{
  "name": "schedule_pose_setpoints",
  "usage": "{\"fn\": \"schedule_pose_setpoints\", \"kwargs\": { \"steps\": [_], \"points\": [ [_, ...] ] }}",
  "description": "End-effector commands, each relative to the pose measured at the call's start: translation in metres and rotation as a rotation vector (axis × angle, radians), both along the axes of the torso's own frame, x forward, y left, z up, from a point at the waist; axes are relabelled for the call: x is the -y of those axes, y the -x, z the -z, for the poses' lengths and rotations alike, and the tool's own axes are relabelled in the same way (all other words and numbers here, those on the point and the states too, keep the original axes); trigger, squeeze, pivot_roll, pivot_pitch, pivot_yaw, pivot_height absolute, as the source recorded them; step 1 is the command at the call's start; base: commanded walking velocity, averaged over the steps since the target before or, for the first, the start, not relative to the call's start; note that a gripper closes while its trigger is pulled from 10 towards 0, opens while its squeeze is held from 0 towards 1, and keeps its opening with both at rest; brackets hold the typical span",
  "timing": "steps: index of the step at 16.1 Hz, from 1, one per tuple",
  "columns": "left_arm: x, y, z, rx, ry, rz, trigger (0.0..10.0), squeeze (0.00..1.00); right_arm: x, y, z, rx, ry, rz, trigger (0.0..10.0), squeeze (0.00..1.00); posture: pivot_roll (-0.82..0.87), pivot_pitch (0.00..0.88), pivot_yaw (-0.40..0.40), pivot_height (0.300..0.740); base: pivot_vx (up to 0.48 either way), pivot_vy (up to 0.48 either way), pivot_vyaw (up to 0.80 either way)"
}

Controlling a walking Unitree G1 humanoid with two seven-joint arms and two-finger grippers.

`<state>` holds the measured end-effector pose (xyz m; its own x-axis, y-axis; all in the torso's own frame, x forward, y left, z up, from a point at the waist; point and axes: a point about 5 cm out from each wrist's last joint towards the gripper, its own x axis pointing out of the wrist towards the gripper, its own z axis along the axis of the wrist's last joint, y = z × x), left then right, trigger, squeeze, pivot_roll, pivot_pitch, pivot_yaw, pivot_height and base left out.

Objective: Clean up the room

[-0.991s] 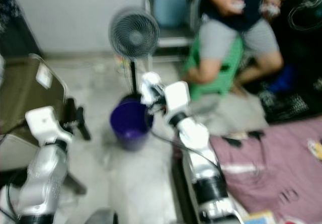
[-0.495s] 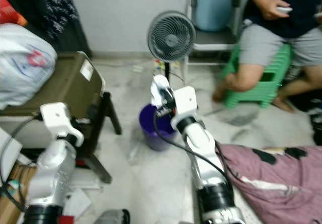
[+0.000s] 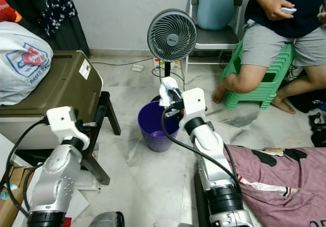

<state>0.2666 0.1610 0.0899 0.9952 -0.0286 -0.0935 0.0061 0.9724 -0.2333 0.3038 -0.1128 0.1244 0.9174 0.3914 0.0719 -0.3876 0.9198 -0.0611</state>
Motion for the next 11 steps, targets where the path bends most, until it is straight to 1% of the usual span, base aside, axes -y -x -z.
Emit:
{"fn": "schedule_pose_setpoints", "kwargs": {
  "steps": [1, 4, 11],
  "points": [
    [-0.0017, 0.0005, -0.0037, 0.018, -0.005, -0.001, 10.0, 0.00, -0.0053, -0.0013, -0.0023, 0.003, 0.009, -0.027, 10.0, 0.00, -0.09, 0.000, -0.026, 0.740, 0.326, 0.000, 0.00],
    [-0.0019, 0.0001, -0.0041, 0.020, -0.003, -0.001, 10.0, 0.00, -0.0064, -0.0017, -0.0029, 0.006, 0.011, -0.037, 10.0, 0.00, -0.09, 0.000, -0.028, 0.740, 0.326, 0.000, 0.00],
    [-0.0019, -0.0003, -0.0049, 0.024, -0.006, 0.005, 10.0, 0.00, -0.0073, -0.0025, -0.0034, 0.009, 0.006, -0.042, 10.0, 0.00, -0.09, 0.000, -0.025, 0.740, 0.327, 0.000, 0.46]
  ]
}}
